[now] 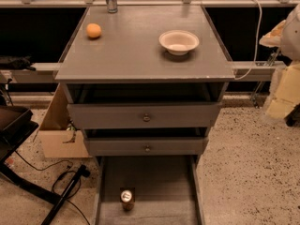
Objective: Pick orange can from bottom drawer and place on counter
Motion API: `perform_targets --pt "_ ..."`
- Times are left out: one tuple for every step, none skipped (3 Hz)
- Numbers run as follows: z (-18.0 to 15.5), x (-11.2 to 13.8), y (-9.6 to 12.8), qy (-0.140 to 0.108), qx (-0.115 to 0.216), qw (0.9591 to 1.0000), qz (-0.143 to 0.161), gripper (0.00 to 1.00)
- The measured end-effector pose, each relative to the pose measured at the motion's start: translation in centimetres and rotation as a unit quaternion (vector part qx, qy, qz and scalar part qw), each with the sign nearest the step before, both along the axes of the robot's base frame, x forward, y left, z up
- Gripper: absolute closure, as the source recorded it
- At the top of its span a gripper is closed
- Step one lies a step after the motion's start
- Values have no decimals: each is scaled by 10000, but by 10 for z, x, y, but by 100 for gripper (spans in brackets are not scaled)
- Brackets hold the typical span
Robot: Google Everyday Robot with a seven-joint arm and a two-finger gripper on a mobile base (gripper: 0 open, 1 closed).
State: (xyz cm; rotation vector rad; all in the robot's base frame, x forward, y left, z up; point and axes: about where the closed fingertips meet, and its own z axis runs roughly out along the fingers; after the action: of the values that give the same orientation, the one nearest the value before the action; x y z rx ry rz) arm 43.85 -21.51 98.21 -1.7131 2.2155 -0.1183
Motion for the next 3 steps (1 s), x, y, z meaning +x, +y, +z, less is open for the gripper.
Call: perform_targets --pt "0 0 0 0 0 10000 0 0" --pt "4 0 -1 -38 95 9999 -22 0" --pt "-30 2 4 151 675 9976 16 0"
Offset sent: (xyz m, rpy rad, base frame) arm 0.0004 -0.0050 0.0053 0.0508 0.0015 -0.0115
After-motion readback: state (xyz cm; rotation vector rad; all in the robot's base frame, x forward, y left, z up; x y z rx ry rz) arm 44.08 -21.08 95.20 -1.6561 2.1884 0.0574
